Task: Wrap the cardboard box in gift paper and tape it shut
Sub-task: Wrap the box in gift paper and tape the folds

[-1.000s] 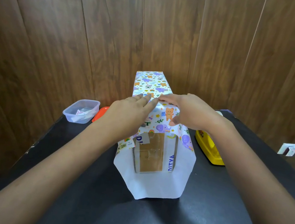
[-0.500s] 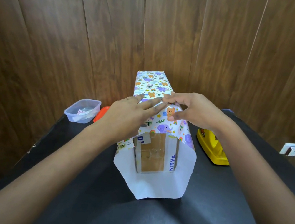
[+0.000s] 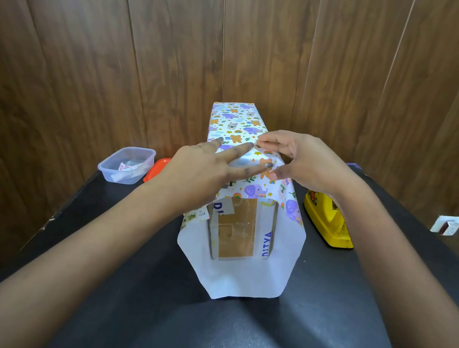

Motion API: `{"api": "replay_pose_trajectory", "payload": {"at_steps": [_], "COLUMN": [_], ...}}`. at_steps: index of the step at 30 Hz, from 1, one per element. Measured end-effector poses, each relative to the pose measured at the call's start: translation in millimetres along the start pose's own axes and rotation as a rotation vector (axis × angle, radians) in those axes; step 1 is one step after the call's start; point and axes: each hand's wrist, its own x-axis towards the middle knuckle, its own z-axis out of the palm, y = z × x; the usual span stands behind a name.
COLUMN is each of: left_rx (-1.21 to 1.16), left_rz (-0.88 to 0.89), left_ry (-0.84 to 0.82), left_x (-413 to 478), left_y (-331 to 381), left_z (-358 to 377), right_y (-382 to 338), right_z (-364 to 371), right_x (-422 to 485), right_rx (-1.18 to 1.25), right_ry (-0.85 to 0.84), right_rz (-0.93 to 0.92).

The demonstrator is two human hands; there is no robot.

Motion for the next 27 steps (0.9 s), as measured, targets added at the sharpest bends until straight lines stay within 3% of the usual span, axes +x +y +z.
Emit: {"api": "replay_pose_trajectory", "payload": {"at_steps": [4,7,10,12,14,16,27], "left_rx": [0.015,0.013,0.009,0.008,0.016,0.028,-0.029], "left_rz": [-0.003,-0.007,-0.006,-0.007,-0.004,0.000,-0.006], "left_ry": [-0.018,-0.015,0.017,0.025,0.018,0.014,0.105], "left_x": [0,0,-1,-1,-1,0,-1], "left_y": [1,1,0,-1,0,1,-1], "left_z": [-2,0,4,6,6,5,14], "right_y": [1,8,42,79,112,130,129], "right_z": [1,-9,-24,-29,-29,-25,-31], "right_x": [1,-11,-28,-39,-47,-55,-37], "right_rx": [0.060,0.347,0.495,0.262,0.048,0.000,0.096], "right_ry": [-0.026,-0.015,0.351,0.569,0.510,0.392,0.345], "right_rz": [0.009,0.017,0.133,0.375,0.609,0.729,0.740]}}
